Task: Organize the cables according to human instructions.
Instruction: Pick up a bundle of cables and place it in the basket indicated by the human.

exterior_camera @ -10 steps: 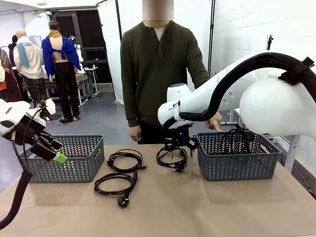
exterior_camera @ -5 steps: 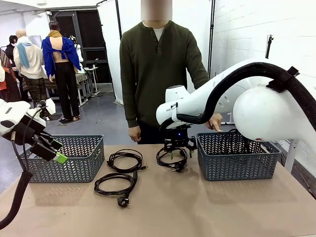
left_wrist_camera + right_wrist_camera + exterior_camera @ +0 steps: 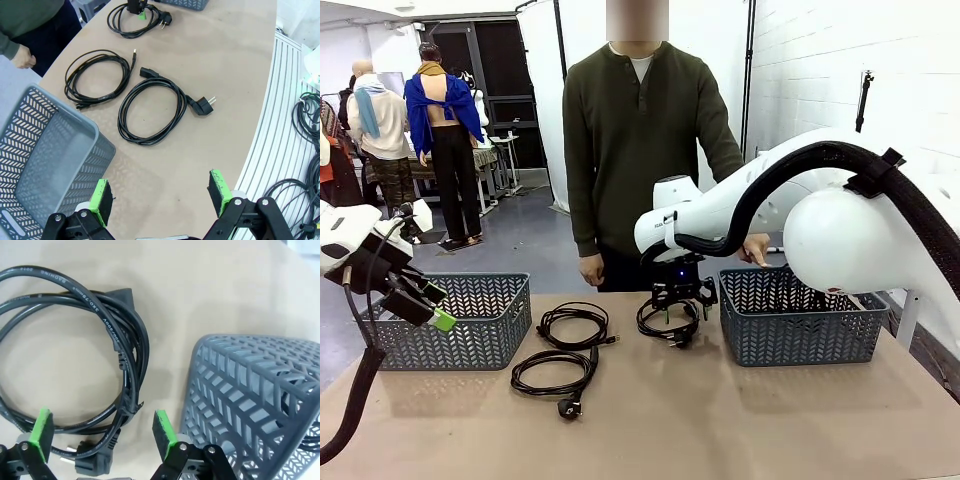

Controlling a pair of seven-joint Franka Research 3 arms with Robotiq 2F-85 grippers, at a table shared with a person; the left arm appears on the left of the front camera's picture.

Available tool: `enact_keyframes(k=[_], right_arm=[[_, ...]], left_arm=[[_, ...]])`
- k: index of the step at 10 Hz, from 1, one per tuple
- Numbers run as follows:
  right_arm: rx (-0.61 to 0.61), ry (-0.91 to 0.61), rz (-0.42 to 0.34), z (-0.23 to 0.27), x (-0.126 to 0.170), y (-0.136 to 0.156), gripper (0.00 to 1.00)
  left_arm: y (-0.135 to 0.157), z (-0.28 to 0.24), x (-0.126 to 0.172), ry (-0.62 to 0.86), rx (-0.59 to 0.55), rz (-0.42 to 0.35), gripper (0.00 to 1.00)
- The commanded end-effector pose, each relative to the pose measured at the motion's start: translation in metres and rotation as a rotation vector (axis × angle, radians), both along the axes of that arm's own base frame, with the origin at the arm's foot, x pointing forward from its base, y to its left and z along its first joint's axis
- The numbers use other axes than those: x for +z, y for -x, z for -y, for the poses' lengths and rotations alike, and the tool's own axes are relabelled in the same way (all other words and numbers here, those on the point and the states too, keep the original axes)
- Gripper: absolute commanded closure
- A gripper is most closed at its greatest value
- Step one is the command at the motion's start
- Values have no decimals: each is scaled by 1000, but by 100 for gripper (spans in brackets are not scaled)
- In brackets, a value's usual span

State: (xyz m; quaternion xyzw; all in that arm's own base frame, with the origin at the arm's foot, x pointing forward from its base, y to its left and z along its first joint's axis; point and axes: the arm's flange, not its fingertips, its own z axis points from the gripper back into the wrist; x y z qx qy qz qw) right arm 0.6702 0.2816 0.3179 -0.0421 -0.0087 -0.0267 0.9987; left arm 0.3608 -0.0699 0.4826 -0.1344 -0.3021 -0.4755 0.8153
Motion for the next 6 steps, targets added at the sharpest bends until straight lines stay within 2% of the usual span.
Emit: enact_keyframes(k=[1,6], right_arm=[[-18,-3,-14,0,-2,-10,0],[9,-18,-25,-1,-14,-15,0]], left_arm=[[-3,-3,-2,10,-23,4,0],[-3,-3,-2,10,-23,4,0]])
